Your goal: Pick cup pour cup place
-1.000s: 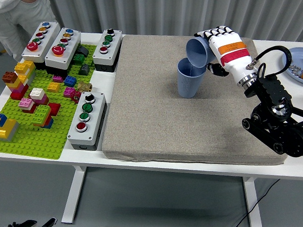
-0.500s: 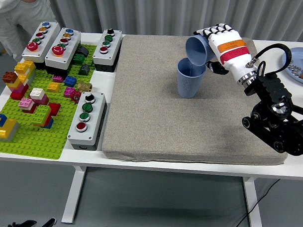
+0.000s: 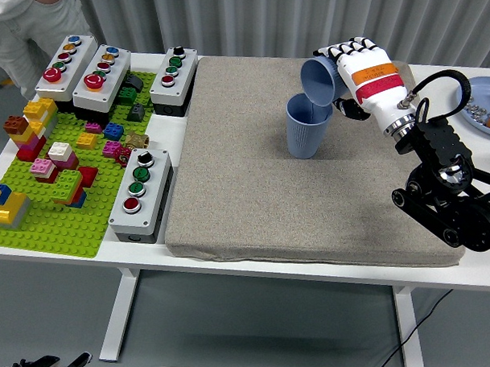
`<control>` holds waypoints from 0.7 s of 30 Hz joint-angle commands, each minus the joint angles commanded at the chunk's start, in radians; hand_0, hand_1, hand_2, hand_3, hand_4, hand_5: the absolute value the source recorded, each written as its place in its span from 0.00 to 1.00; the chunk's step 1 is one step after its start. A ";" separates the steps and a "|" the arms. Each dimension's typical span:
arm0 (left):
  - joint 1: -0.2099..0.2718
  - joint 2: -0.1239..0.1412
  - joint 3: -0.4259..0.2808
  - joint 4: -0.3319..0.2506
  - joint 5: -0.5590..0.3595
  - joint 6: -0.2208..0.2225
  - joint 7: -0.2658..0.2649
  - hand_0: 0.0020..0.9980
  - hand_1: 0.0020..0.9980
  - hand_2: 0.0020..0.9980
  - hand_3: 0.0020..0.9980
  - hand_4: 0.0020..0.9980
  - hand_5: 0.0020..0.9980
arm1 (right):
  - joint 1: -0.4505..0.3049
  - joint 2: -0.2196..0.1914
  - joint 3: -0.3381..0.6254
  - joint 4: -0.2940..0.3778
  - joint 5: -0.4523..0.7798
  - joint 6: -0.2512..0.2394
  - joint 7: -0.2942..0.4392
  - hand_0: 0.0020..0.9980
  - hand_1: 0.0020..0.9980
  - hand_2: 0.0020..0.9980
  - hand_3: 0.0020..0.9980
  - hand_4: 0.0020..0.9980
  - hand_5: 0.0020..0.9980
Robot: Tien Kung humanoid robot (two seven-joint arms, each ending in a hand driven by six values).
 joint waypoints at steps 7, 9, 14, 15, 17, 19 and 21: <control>0.000 0.000 -0.001 0.000 0.001 0.000 0.001 0.77 0.79 0.83 0.70 0.51 1.00 | -0.003 -0.002 0.007 0.003 0.011 0.000 0.001 0.86 0.72 0.59 0.60 0.75 0.12; 0.002 -0.001 -0.002 0.000 0.001 0.000 0.001 0.77 0.79 0.83 0.70 0.51 1.00 | -0.010 -0.005 0.020 0.015 0.054 0.000 0.016 0.86 0.72 0.59 0.60 0.75 0.12; 0.009 -0.002 -0.011 0.000 0.005 0.001 0.001 0.77 0.79 0.83 0.70 0.51 1.00 | -0.034 -0.011 0.077 0.044 0.233 0.000 0.061 0.86 0.72 0.59 0.60 0.75 0.12; 0.010 -0.002 -0.012 0.000 0.006 0.001 0.002 0.77 0.79 0.83 0.70 0.51 1.00 | -0.038 -0.012 0.085 0.050 0.272 0.000 0.067 0.86 0.72 0.58 0.60 0.75 0.12; 0.012 -0.003 -0.014 0.000 0.008 0.001 0.002 0.77 0.79 0.83 0.70 0.51 1.00 | -0.049 -0.020 0.109 0.076 0.354 0.000 0.080 0.86 0.72 0.58 0.60 0.75 0.12; 0.015 -0.003 -0.018 0.000 0.013 0.000 0.003 0.77 0.79 0.83 0.70 0.51 1.00 | -0.062 -0.026 0.141 0.107 0.435 0.000 0.082 0.86 0.72 0.58 0.60 0.75 0.12; 0.017 -0.003 -0.018 0.000 0.015 0.000 0.004 0.77 0.79 0.83 0.71 0.51 1.00 | -0.075 -0.029 0.176 0.132 0.519 0.000 0.075 0.86 0.72 0.58 0.60 0.74 0.13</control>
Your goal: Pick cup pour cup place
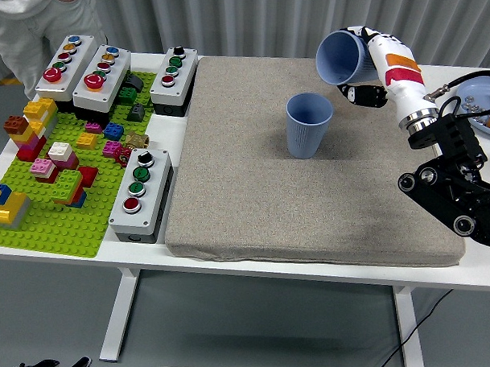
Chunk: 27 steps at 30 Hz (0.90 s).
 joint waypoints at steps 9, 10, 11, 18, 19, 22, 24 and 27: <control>0.009 -0.004 -0.002 0.000 0.005 0.000 0.001 0.77 0.79 0.82 0.70 0.51 1.00 | -0.094 -0.001 0.194 0.081 0.378 0.136 -0.092 0.85 0.72 0.58 0.60 0.75 0.12; 0.010 -0.005 -0.001 0.000 0.004 -0.001 0.001 0.77 0.79 0.82 0.70 0.51 1.00 | -0.106 0.000 0.214 0.086 0.417 0.140 -0.096 0.85 0.72 0.58 0.60 0.75 0.12; 0.010 -0.006 -0.001 0.000 0.004 0.000 0.001 0.77 0.79 0.82 0.70 0.51 1.00 | -0.121 0.003 0.233 0.092 0.469 0.144 -0.099 0.85 0.72 0.58 0.60 0.75 0.12; 0.007 -0.008 -0.002 0.000 0.002 -0.002 0.000 0.77 0.79 0.82 0.70 0.51 1.00 | -0.195 0.010 0.287 0.110 0.597 0.134 -0.051 0.85 0.72 0.59 0.60 0.74 0.13; 0.006 -0.008 -0.003 0.000 0.004 -0.003 0.001 0.77 0.79 0.82 0.70 0.51 1.00 | -0.211 0.012 0.289 0.115 0.590 0.124 -0.034 0.85 0.72 0.59 0.60 0.74 0.13; 0.006 -0.008 -0.005 0.000 0.005 -0.004 0.001 0.77 0.79 0.82 0.70 0.51 1.00 | -0.239 0.011 0.280 0.128 0.562 0.110 -0.015 0.85 0.72 0.59 0.60 0.74 0.13; 0.006 -0.009 -0.005 0.000 0.006 -0.005 0.002 0.77 0.78 0.82 0.70 0.51 1.00 | -0.270 0.009 0.266 0.139 0.547 0.099 -0.001 0.85 0.72 0.59 0.59 0.74 0.13; 0.005 -0.010 -0.004 0.000 0.005 -0.006 0.001 0.77 0.78 0.82 0.70 0.51 1.00 | -0.294 0.012 0.254 0.137 0.532 0.092 0.013 0.85 0.72 0.59 0.59 0.74 0.13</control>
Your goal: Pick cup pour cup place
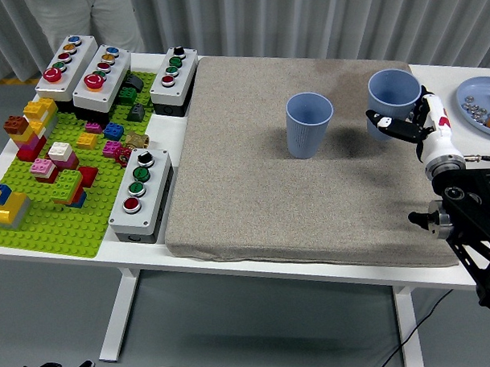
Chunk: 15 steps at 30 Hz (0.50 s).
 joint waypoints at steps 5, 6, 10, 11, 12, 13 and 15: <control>-0.004 -0.002 0.007 0.000 -0.001 -0.001 0.000 0.77 0.78 0.82 0.70 0.51 1.00 | -0.022 0.011 -0.011 -0.025 0.005 -0.003 0.033 0.85 0.72 0.59 0.59 0.74 0.13; -0.005 -0.002 0.007 0.000 -0.001 -0.001 0.000 0.77 0.78 0.82 0.70 0.51 1.00 | -0.025 0.014 -0.012 -0.031 0.011 -0.002 0.037 0.85 0.72 0.59 0.59 0.74 0.13; -0.006 -0.003 0.013 0.000 -0.007 -0.001 -0.001 0.77 0.78 0.82 0.70 0.51 1.00 | -0.031 0.021 -0.013 -0.048 0.017 -0.002 0.045 0.85 0.72 0.58 0.59 0.73 0.13; -0.006 -0.003 0.012 0.000 -0.005 -0.001 0.000 0.77 0.78 0.82 0.70 0.51 1.00 | -0.031 0.022 -0.013 -0.050 0.019 0.000 0.046 0.85 0.72 0.58 0.59 0.73 0.13; -0.005 -0.003 0.012 0.000 -0.005 -0.001 0.000 0.77 0.78 0.82 0.70 0.51 1.00 | -0.030 0.023 -0.012 -0.051 0.018 0.000 0.046 0.85 0.72 0.58 0.59 0.73 0.13; -0.005 -0.002 0.012 0.000 -0.005 -0.001 0.000 0.77 0.78 0.82 0.70 0.51 1.00 | -0.029 0.024 -0.012 -0.051 0.016 -0.001 0.046 0.85 0.72 0.58 0.59 0.73 0.13; -0.005 -0.002 0.013 0.000 -0.005 -0.001 0.000 0.77 0.78 0.82 0.70 0.51 1.00 | -0.028 0.024 -0.012 -0.052 0.021 0.000 0.048 0.85 0.72 0.59 0.60 0.73 0.12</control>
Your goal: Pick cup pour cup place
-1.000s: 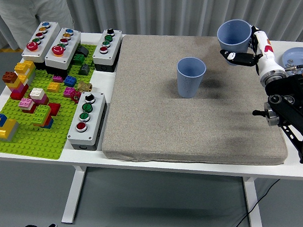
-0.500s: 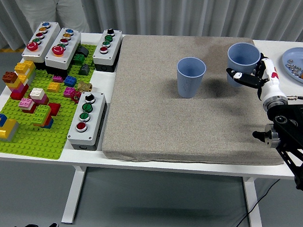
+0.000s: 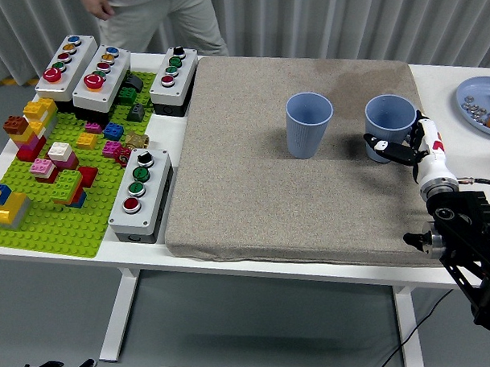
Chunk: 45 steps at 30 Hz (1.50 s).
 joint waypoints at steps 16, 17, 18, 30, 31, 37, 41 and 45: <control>0.004 0.000 -0.002 0.000 0.013 -0.002 0.002 0.77 0.78 0.82 0.70 0.50 1.00 | -0.008 0.006 -0.001 0.004 0.008 0.032 -0.010 0.85 0.74 0.66 0.76 0.72 0.12; 0.004 0.000 -0.001 0.000 0.011 -0.001 0.002 0.77 0.78 0.82 0.70 0.50 1.00 | -0.009 0.007 0.000 0.002 0.004 0.038 -0.015 0.85 0.74 0.66 0.76 0.72 0.12; 0.004 0.000 -0.001 0.000 0.011 -0.001 0.002 0.77 0.78 0.82 0.70 0.50 1.00 | -0.010 0.008 0.001 0.001 0.000 0.041 -0.017 0.87 0.77 0.74 0.81 0.80 0.20; 0.000 0.000 0.004 0.000 0.001 0.000 0.000 0.77 0.78 0.82 0.70 0.50 1.00 | -0.009 0.007 0.037 0.003 -0.040 0.098 -0.061 0.91 0.85 0.92 0.89 0.89 0.30; 0.000 0.000 0.004 0.000 0.001 0.000 0.000 0.77 0.78 0.82 0.70 0.50 1.00 | -0.009 0.007 0.038 0.004 -0.041 0.100 -0.063 0.91 0.85 0.92 0.89 0.89 0.30; 0.001 -0.001 0.002 0.000 0.001 0.000 -0.001 0.77 0.78 0.82 0.70 0.50 1.00 | -0.014 0.003 0.067 0.020 -0.128 0.141 -0.118 0.93 0.89 0.97 0.95 0.92 0.29; 0.001 -0.001 0.003 0.000 0.001 0.000 -0.001 0.77 0.78 0.82 0.70 0.50 1.00 | -0.016 0.002 0.081 0.026 -0.153 0.152 -0.138 0.93 0.89 0.97 0.95 0.92 0.29; 0.001 -0.001 0.002 0.000 0.001 0.000 -0.001 0.77 0.78 0.82 0.70 0.50 1.00 | -0.016 0.001 0.083 0.034 -0.162 0.154 -0.145 0.94 0.89 0.98 0.96 0.92 0.29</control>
